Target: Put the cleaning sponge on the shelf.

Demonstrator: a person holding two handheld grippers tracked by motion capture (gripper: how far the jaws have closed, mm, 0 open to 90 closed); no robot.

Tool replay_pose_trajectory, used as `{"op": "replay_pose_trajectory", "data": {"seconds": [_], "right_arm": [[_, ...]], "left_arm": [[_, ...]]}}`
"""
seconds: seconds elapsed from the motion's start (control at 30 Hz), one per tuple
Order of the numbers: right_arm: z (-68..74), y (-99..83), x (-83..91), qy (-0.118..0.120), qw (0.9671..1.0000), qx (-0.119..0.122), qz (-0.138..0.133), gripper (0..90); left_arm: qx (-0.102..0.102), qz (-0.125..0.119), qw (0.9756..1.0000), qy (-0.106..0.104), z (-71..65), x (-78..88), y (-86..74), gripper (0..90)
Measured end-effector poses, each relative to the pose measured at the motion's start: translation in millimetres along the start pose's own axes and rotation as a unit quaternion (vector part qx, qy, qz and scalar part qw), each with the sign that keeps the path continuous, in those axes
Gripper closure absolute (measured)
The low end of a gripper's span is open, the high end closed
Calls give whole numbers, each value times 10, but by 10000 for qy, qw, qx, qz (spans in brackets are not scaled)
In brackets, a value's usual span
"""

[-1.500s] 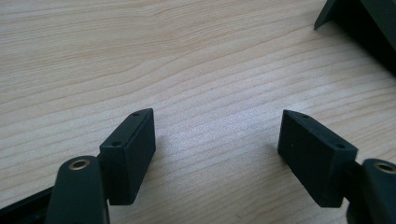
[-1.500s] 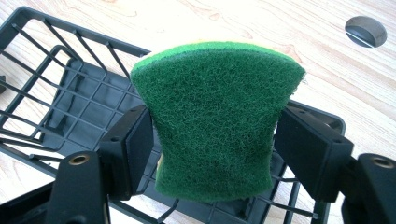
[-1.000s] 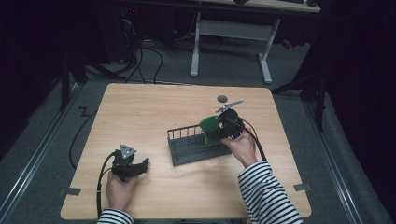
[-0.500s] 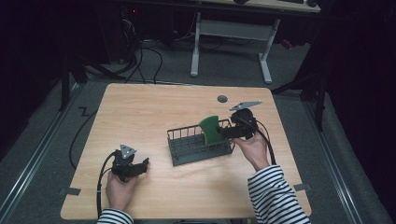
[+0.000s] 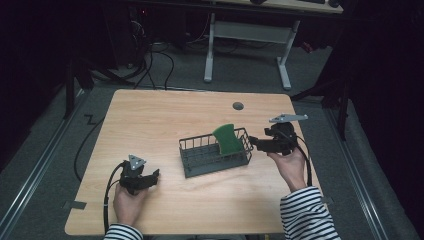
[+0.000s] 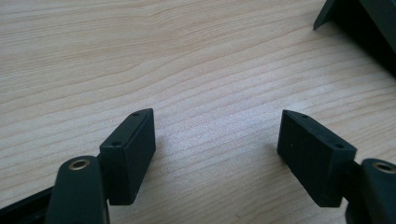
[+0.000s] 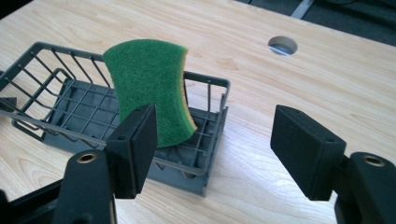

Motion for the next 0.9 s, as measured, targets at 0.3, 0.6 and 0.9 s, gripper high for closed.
{"op": "replay_pose_trajectory", "data": {"seconds": [0.3, 0.6, 0.9], "right_arm": [[-89, -47, 257, -54, 9996, -46, -275, 345], [-179, -201, 377, -97, 9994, -109, -319, 357], [-311, -378, 489, -108, 9985, -323, -420, 362]], "left_arm": [[-1, 1, 10000, -1, 0, 0, 0, 283], [0, 0, 10000, -2, 1, 0, 0, 283], [1, 0, 10000, 0, 2, -1, 1, 284]]}}
Point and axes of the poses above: each handheld gripper's, and its own axes: x roughly backward along the jaws, y roughly out of its top, z roughly to its left, the point moved 3 cm from there along -x, roughly forward along the jaws, and after that the axes turned 11 degrees about -x, right-handed, at the moved point
